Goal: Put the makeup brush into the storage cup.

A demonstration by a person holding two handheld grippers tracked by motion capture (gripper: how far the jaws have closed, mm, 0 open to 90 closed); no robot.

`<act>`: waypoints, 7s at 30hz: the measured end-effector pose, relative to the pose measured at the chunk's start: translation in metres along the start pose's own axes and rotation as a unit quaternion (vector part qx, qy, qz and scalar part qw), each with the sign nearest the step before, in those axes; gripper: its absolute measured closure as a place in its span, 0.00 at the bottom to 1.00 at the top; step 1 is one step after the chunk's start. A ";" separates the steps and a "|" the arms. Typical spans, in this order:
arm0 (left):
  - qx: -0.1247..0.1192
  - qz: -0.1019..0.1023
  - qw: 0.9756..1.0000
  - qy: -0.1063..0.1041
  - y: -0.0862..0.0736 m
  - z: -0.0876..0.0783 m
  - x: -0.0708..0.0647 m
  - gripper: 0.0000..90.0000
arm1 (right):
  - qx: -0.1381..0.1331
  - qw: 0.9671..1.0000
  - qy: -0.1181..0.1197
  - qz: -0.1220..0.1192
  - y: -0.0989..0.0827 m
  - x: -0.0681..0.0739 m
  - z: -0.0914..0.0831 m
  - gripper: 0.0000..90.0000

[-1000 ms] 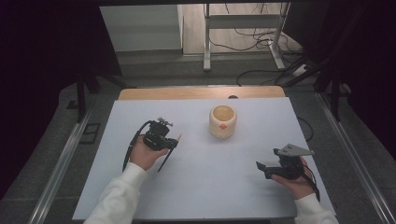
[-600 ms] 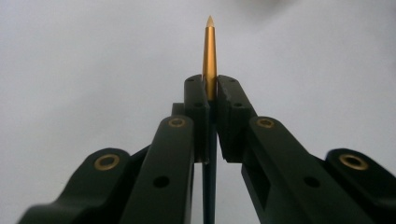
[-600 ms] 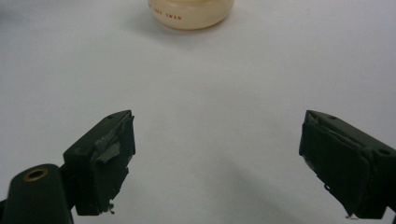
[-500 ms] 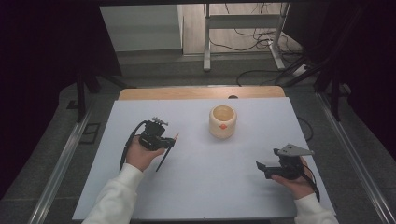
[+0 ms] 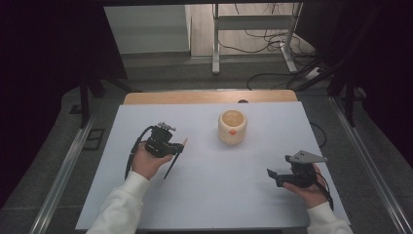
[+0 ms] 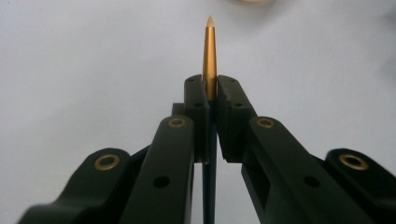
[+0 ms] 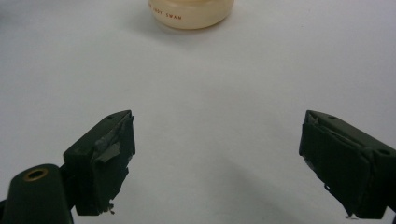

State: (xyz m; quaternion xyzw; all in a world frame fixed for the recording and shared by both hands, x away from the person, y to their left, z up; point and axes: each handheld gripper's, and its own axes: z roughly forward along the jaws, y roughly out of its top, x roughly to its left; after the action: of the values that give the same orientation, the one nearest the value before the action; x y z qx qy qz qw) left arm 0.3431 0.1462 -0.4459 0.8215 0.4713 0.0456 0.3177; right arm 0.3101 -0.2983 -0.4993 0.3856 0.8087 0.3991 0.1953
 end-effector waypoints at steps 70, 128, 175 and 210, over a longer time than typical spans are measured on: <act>-0.090 0.055 0.989 -0.104 0.025 0.006 -0.046 0.93 | -0.010 1.000 0.029 0.006 0.004 0.009 0.002 0.12; -0.096 0.079 0.985 -0.117 0.036 0.017 -0.068 0.93 | -0.031 0.993 0.113 0.003 0.024 0.052 0.024 0.13; -0.093 0.087 0.984 -0.124 0.040 0.027 -0.079 0.93 | -0.048 0.986 0.158 0.005 0.038 0.076 0.037 0.18; -0.091 0.090 0.983 -0.128 0.041 0.031 -0.084 0.93 | -0.067 0.980 0.186 0.017 0.056 0.091 0.053 0.19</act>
State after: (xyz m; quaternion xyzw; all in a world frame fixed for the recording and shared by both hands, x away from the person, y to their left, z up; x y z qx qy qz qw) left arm 0.3385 0.0493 -0.4284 0.8273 0.3447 0.0115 0.4435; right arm 0.3124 -0.1797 -0.4882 0.3039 0.7958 0.5203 0.0599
